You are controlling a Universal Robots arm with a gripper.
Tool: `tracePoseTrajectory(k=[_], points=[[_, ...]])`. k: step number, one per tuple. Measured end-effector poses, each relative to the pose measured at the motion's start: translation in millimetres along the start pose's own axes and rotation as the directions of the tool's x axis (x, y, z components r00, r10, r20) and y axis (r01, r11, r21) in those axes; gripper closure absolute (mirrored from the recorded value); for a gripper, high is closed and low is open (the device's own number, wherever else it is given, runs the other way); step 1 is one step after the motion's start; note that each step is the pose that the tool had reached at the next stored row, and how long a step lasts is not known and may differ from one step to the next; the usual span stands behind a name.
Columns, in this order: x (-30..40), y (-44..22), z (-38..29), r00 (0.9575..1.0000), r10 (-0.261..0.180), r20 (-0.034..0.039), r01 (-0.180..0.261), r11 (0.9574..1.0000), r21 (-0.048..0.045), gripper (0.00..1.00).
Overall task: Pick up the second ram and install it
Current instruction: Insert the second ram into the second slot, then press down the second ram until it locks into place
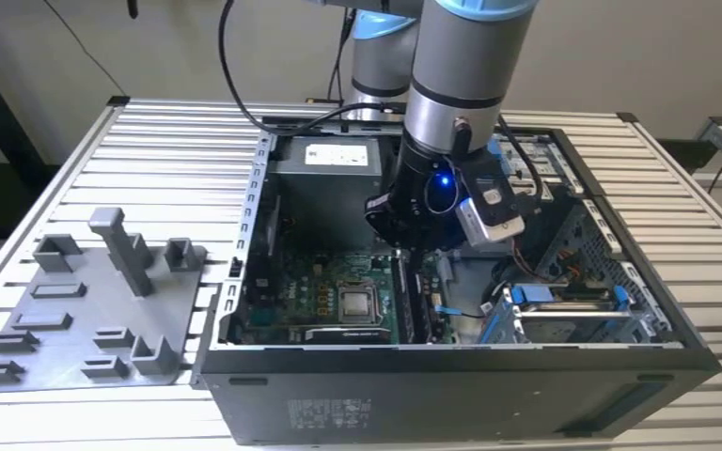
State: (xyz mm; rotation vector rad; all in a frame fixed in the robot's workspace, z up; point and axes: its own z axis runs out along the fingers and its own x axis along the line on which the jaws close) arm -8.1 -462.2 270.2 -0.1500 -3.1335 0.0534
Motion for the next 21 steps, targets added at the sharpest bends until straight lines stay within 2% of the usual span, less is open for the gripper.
tracePoseTrajectory(k=[21], points=[[0.0, 0.0, 0.0, 1.0000, 0.000, 0.0014, 0.000, 0.9999, 0.0137, 0.89]])
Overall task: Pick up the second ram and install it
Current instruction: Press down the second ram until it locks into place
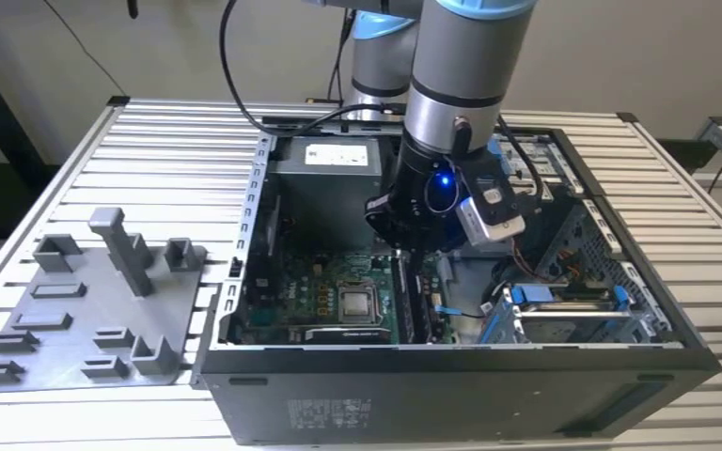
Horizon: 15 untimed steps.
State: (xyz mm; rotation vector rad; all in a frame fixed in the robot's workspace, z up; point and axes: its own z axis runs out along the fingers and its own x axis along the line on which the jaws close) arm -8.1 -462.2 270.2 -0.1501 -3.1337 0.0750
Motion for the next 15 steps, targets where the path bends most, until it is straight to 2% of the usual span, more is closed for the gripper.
tracePoseTrajectory(k=[9, 12, 15], points=[[0.0, 0.0, 0.0, 1.0000, -0.010, 0.0006, 0.010, 1.0000, 0.0020, 0.89], [0.0, 0.0, 0.0, 0.9985, -0.054, 0.0028, 0.054, 0.9985, 0.0021, 0.89], [0.0, 0.0, 0.1, 0.9942, -0.108, 0.0054, 0.108, 0.9942, 0.0022, 0.89]])
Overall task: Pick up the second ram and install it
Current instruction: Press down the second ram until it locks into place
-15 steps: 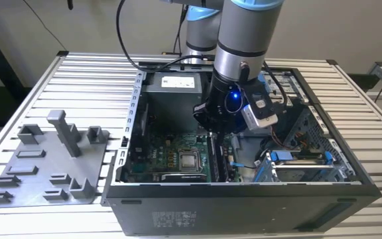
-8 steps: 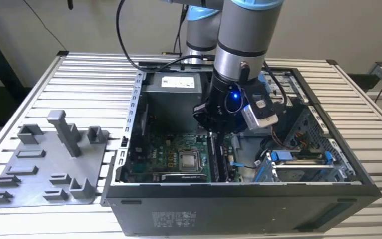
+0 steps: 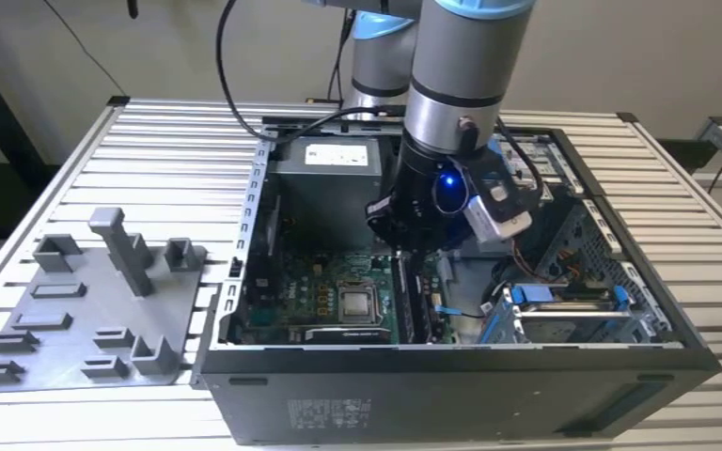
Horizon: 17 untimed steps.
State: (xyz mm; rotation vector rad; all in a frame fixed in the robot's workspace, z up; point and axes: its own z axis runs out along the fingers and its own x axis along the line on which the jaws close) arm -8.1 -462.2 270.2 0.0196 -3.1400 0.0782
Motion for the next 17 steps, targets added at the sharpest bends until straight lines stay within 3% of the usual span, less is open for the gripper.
tracePoseTrajectory(k=[4, 9, 13, 17], points=[[0.0, 0.0, 0.1, 0.9973, -0.073, 0.0035, 0.073, 0.9973, 0.0004, 0.89], [0.6, 0.2, 4.1, 0.9871, -0.160, 0.0081, 0.160, 0.9871, -0.0003, 0.89], [0.8, 0.3, 6.9, 0.9731, -0.230, 0.0118, 0.230, 0.9731, -0.0008, 0.89], [0.8, 0.4, 7.3, 0.9535, -0.301, 0.0154, 0.301, 0.9536, -0.0001, 0.89]])
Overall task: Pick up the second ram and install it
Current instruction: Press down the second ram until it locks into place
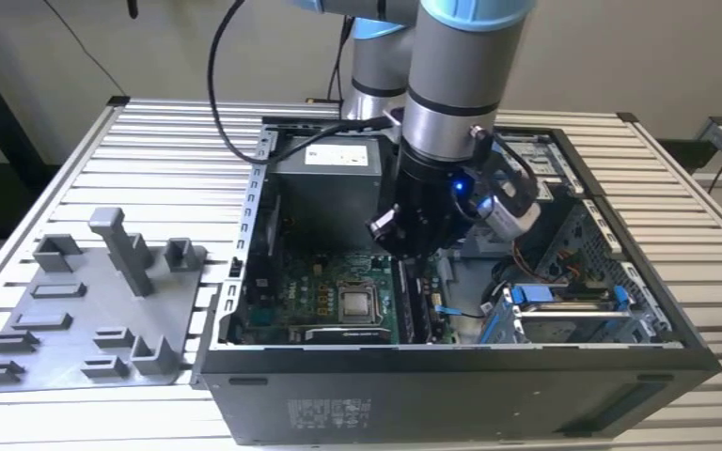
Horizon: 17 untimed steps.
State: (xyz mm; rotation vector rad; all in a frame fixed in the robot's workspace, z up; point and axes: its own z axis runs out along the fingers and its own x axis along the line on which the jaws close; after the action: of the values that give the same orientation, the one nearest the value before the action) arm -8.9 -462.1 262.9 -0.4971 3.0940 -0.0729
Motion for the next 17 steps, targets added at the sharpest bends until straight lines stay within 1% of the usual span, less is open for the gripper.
tracePoseTrajectory(k=[3, 5, 7, 10, 14, 15, 16, 17], points=[[0.0, 0.0, 0.0, 0.9986, -0.054, 0.0031, 0.054, 0.9986, -0.0015, 0.89], [0.0, 0.0, 0.1, 0.9963, -0.086, 0.0054, 0.086, 0.9963, -0.0033, 0.89], [0.1, 0.0, 0.7, 0.9931, -0.117, 0.0083, 0.117, 0.9931, -0.0059, 0.89], [0.8, 0.3, 1.3, 0.9872, -0.159, 0.0109, 0.159, 0.9872, -0.0073, 0.89], [4.1, 1.4, 2.2, 0.9811, -0.193, 0.0127, 0.193, 0.9811, -0.0074, 0.89], [4.7, 1.6, 2.3, 0.9787, -0.205, 0.0132, 0.205, 0.9788, -0.0072, 0.89], [4.8, 1.7, 2.4, 0.9755, -0.220, 0.0140, 0.220, 0.9755, -0.0071, 0.89], [4.8, 1.7, 2.5, 0.9712, -0.238, 0.0150, 0.238, 0.9713, -0.0071, 0.89]])
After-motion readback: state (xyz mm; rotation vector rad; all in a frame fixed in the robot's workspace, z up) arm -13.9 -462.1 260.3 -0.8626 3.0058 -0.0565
